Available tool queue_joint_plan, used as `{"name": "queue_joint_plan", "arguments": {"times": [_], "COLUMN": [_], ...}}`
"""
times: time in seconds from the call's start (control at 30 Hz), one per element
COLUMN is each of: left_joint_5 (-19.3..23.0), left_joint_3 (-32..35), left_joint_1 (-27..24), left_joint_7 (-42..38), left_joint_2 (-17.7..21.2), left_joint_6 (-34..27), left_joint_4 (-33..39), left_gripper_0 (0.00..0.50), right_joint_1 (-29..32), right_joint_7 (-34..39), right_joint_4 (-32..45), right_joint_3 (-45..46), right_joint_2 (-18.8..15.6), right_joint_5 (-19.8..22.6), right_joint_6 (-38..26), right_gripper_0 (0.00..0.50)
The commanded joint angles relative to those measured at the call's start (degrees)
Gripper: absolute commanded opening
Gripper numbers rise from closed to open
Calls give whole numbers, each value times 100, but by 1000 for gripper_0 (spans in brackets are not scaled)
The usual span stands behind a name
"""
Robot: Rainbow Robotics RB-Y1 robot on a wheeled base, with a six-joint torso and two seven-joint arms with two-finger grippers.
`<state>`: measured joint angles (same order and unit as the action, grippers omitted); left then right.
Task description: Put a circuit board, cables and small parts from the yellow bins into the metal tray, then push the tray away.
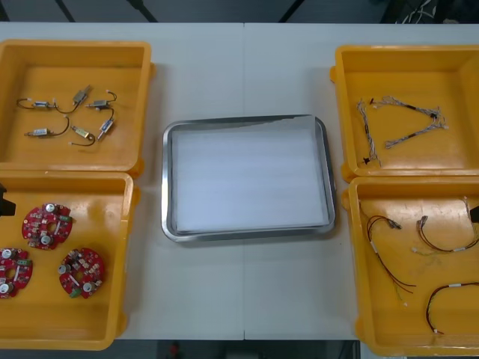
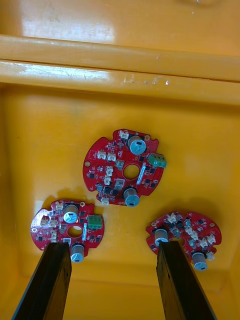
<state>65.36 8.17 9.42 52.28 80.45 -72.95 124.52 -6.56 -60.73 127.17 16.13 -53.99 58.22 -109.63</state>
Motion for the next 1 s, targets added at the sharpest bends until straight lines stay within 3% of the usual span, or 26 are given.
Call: {"name": "queue_joint_plan", "arguments": {"times": [0.03,1.0], "left_joint_5": [-50,-50], "left_joint_3": [132,132], "left_joint_1": [60,60], "left_joint_7": [344,344], "left_joint_2": [199,199], "left_joint_6": [53,53], "left_joint_4": [11,11], "left_gripper_0": [500,500], "right_joint_1": [67,67], "right_joint_7": [35,35], "right_joint_4": [150,150], "right_joint_3": [180,180], "right_joint_2": [-252,-252], "right_joint_5": [40,40], "right_joint_6": [-37,-37], "right_gripper_0": [500,500]}}
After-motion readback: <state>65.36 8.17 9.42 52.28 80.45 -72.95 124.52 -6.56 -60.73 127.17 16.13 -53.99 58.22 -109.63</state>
